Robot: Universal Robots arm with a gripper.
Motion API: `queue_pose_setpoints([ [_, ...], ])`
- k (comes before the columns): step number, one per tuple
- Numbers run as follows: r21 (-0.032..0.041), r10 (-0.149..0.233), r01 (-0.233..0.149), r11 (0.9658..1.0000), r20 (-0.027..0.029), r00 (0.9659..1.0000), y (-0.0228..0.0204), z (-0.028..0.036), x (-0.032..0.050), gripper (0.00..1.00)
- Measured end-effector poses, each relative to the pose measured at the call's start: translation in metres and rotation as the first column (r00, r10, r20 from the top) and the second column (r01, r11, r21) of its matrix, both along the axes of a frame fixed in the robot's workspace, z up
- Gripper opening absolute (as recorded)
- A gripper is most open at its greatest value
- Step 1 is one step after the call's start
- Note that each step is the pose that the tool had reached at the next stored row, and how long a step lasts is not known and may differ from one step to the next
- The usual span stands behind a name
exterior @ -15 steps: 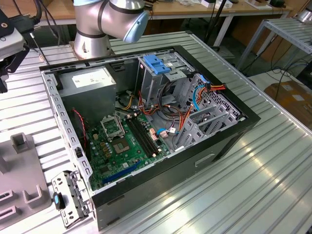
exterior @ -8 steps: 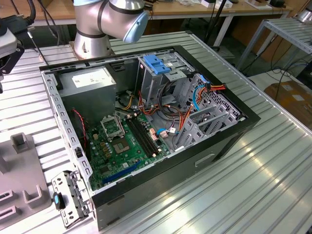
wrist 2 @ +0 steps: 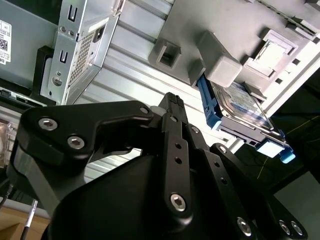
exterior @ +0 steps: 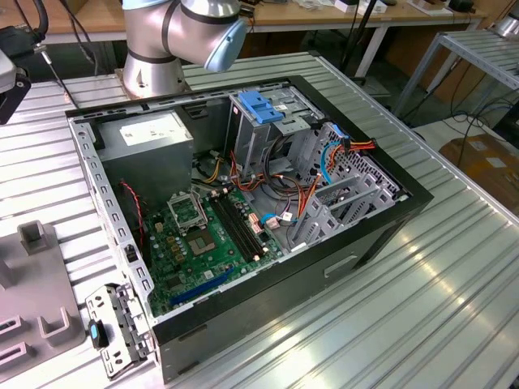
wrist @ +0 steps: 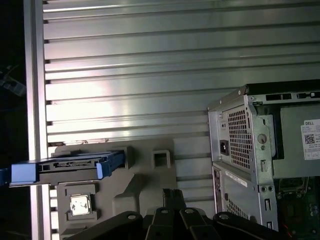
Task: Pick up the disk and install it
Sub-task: 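Reach for the disk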
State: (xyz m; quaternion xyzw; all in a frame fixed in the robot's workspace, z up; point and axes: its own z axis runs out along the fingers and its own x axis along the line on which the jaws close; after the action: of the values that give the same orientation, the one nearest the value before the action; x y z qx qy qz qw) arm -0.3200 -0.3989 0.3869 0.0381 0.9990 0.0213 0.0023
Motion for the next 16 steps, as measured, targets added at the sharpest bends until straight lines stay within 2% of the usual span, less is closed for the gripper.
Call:
queue_pose_setpoints([
  [16,0.0001,0.0,0.0,1.0,-0.0035,1.0,0.0,-0.0007,-0.0175,0.11],
])
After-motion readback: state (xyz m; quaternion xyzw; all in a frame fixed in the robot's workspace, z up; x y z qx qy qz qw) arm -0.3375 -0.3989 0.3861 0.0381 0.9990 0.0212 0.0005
